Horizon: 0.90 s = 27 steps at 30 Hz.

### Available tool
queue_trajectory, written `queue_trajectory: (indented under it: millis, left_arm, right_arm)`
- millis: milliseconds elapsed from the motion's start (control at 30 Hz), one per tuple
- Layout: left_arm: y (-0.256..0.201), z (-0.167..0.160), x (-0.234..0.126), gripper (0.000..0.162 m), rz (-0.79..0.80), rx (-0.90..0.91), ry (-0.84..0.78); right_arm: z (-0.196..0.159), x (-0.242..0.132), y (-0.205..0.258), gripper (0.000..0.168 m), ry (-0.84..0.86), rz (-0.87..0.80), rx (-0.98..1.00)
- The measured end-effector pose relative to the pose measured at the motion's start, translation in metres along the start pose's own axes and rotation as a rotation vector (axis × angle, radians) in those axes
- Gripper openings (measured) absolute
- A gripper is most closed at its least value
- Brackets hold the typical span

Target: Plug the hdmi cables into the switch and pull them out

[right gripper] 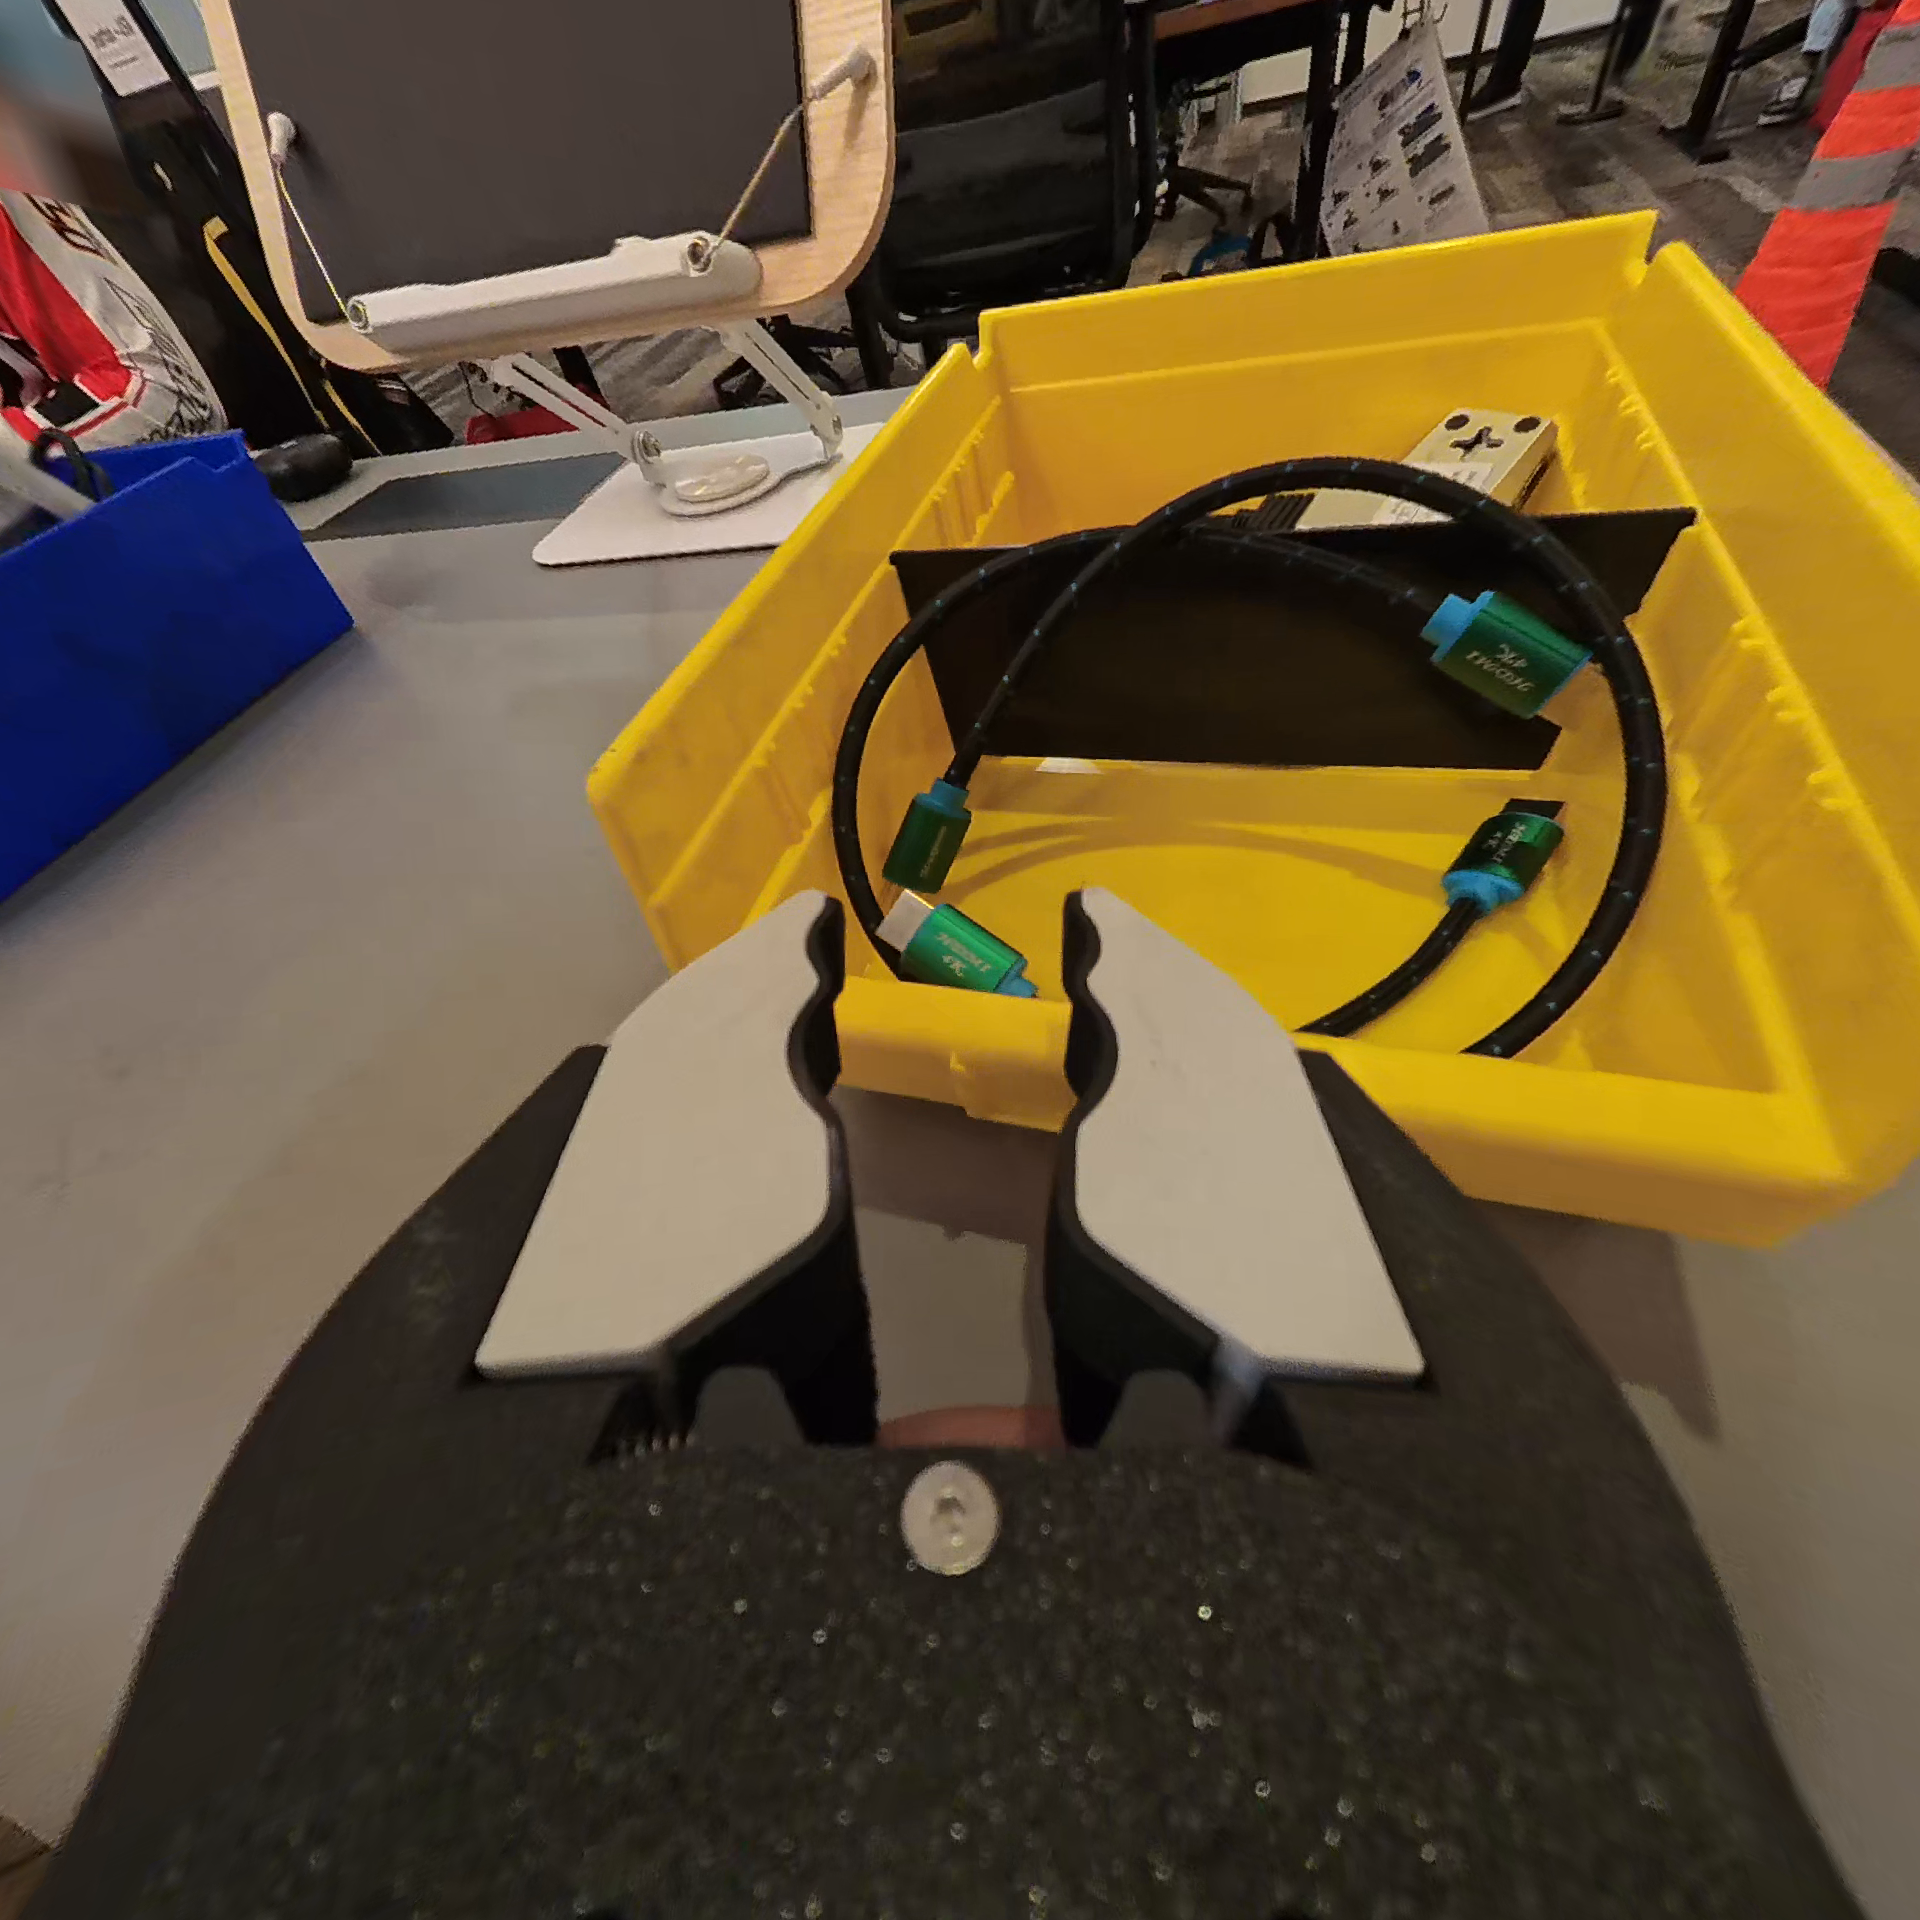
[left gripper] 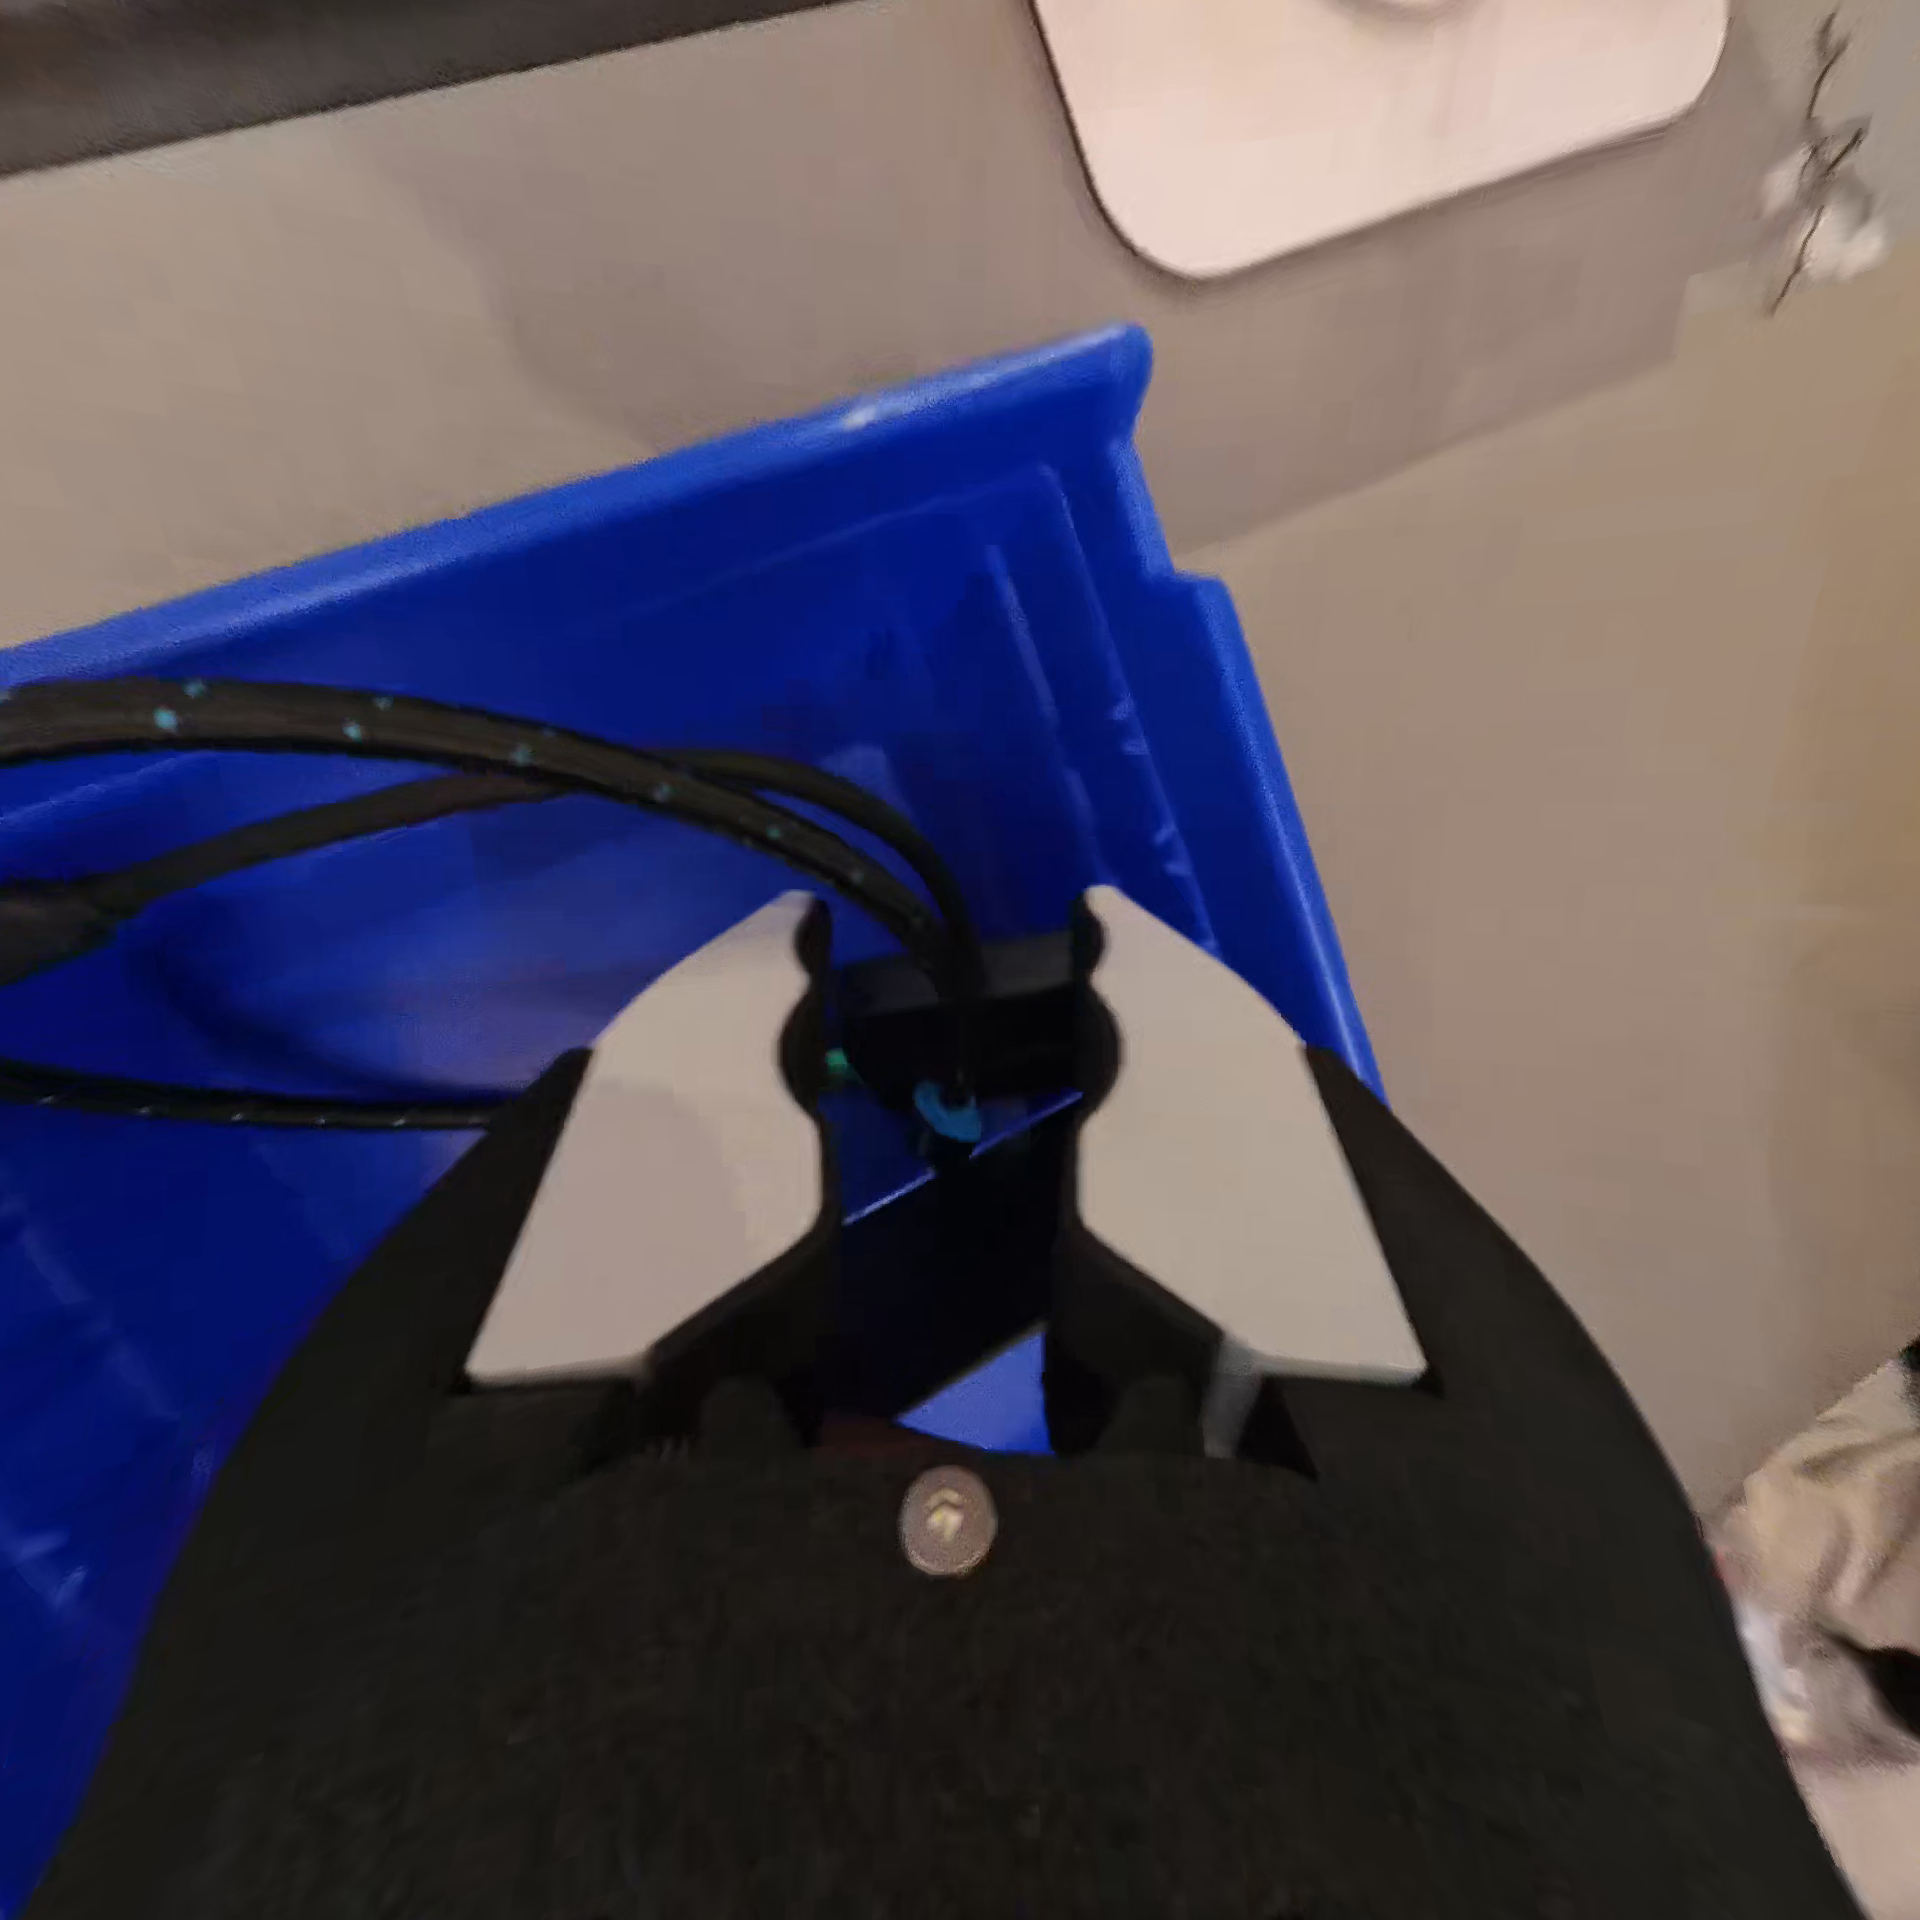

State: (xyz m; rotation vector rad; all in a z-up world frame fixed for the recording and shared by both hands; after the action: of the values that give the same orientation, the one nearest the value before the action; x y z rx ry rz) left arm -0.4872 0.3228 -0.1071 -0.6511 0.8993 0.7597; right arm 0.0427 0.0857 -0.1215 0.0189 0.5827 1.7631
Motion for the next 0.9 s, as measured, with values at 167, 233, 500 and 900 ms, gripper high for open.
queue_trajectory:
  millis: [167,233,500,900]
  left_arm:
    - [0.006,0.001,0.003,0.010,-0.011,-0.057,-0.077]
    - [0.004,0.003,-0.008,0.009,0.041,0.010,-0.133]
    - [-0.056,0.021,-0.108,0.007,0.303,0.404,-0.454]
    - [-0.217,0.012,-0.159,0.007,0.542,0.880,-0.709]
  right_arm:
    - [-0.001,-0.001,-0.003,0.038,0.009,0.006,0.023]
    - [-0.001,-0.002,-0.002,0.038,0.006,0.012,0.030]
    - [0.004,-0.004,0.032,0.037,-0.055,0.095,-0.128]
    - [-0.017,0.005,0.122,0.038,-0.059,0.299,-0.375]
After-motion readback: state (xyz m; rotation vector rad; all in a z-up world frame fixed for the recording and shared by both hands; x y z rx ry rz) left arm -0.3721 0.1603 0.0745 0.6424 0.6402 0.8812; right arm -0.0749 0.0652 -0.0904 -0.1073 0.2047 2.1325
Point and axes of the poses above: each gripper's, where its closed fingertips meet, x out along the fingers, z out of its top, y = z × x across the jaws, the point moved 4 cm from there along -x, back along the fingers, and after that the axes turned 13 degrees about x, right-handed, at the moved point
